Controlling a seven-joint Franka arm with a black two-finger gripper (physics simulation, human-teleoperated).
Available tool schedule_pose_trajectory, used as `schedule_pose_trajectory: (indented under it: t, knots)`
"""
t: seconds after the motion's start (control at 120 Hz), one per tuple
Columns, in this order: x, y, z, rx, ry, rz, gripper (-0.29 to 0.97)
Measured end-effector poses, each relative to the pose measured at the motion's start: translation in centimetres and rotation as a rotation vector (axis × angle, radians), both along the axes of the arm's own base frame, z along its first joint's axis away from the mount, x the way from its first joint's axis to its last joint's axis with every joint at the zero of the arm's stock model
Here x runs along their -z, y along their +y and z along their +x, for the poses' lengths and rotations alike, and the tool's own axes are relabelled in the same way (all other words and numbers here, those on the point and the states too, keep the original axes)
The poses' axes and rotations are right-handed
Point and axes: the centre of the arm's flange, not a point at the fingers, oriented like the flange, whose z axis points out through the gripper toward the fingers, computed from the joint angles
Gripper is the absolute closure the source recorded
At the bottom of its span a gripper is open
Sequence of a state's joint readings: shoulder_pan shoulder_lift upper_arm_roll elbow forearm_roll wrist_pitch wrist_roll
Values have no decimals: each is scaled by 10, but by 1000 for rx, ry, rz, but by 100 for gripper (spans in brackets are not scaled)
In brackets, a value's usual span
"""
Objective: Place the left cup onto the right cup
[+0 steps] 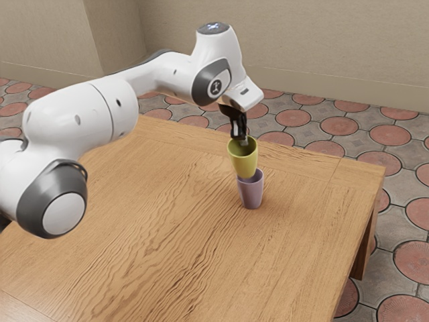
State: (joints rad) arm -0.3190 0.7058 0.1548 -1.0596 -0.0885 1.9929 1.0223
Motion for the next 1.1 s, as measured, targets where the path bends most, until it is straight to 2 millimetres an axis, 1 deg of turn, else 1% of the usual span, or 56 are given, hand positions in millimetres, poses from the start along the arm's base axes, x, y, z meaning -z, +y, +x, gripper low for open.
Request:
schedule_pose_trajectory:
  t: [0.558,0.717,0.933,0.967,1.1]
  knots:
    - [19,-6,12,33,-18,6,79]
    - [31,-4,14,38,-11,5,79]
    - [38,-4,16,47,-12,5,79]
    - [38,-4,17,49,-13,5,73]
    - [38,-5,17,61,-13,1,43]
